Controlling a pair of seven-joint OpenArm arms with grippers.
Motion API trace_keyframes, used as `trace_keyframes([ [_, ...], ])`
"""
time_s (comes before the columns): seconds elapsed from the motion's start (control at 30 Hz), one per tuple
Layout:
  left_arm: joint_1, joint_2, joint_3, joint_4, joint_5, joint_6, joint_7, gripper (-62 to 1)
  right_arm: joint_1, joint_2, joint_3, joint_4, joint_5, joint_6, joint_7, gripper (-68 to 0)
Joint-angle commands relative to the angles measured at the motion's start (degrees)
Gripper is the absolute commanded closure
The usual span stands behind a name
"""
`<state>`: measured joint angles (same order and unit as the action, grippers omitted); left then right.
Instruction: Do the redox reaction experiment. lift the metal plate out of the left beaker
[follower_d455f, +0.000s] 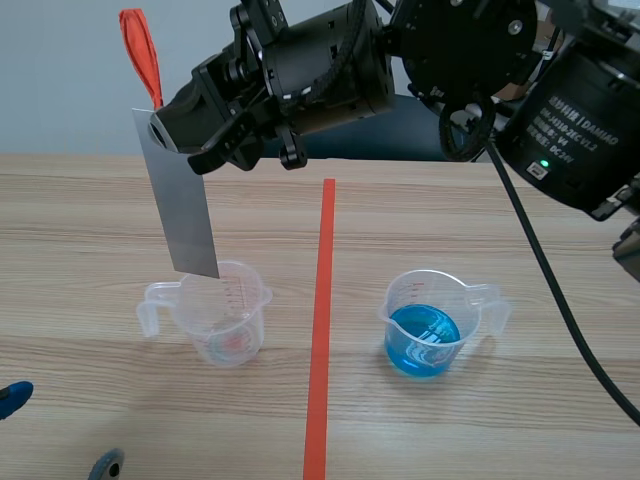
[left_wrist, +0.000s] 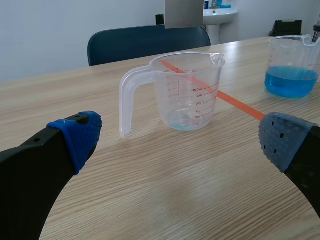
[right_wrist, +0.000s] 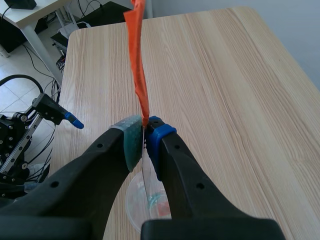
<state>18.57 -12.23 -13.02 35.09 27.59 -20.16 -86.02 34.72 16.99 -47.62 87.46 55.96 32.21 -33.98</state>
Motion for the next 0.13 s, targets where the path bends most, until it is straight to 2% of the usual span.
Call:
trace_keyframes([
  [0.0,0.28,-0.02,-0.07,0.35,-0.55,-0.13,-2.89,-62.3,1.62,-0.04,0.85,1.01,0.63,-0.02,0.7,-0.6],
  [0.1,0.28,-0.02,-0.07,0.35,-0.55,-0.13,-2.89,-62.3,1.62,-0.04,0.85,1.01,0.63,-0.02,0.7,-0.6],
])
